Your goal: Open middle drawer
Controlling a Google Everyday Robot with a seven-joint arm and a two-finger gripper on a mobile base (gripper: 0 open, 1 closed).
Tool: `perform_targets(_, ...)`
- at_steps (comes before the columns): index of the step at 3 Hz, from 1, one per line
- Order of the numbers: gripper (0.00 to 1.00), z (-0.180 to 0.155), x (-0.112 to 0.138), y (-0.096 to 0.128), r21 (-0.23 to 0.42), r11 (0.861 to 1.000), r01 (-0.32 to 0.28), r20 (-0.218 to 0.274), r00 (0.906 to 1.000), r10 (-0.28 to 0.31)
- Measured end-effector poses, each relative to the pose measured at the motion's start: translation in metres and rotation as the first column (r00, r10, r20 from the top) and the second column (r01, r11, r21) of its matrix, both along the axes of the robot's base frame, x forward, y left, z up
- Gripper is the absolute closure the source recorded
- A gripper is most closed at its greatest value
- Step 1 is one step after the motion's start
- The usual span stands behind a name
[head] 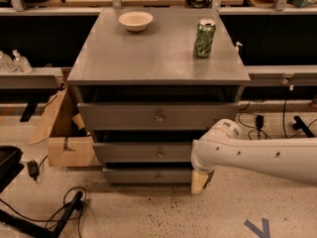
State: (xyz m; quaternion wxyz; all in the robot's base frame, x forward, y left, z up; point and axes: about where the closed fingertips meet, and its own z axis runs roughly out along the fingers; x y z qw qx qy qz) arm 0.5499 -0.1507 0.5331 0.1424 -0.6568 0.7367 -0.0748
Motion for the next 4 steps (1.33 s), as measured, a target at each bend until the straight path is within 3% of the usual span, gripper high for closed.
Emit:
perform_targets(2, 0.00, -0.055, 0.030, -0.007, -0.029, 0.999, -0.046, -0.051, 0.9977, 0.044)
perform_targets(3, 0.00, -0.078, 0.062, -0.017, -0.097, 0.989, -0.115, -0.054, 0.9924, 0.110)
perform_targets(4, 0.00, -0.085, 0.095, -0.041, -0.178, 0.970, -0.167, -0.043, 0.9859, 0.162)
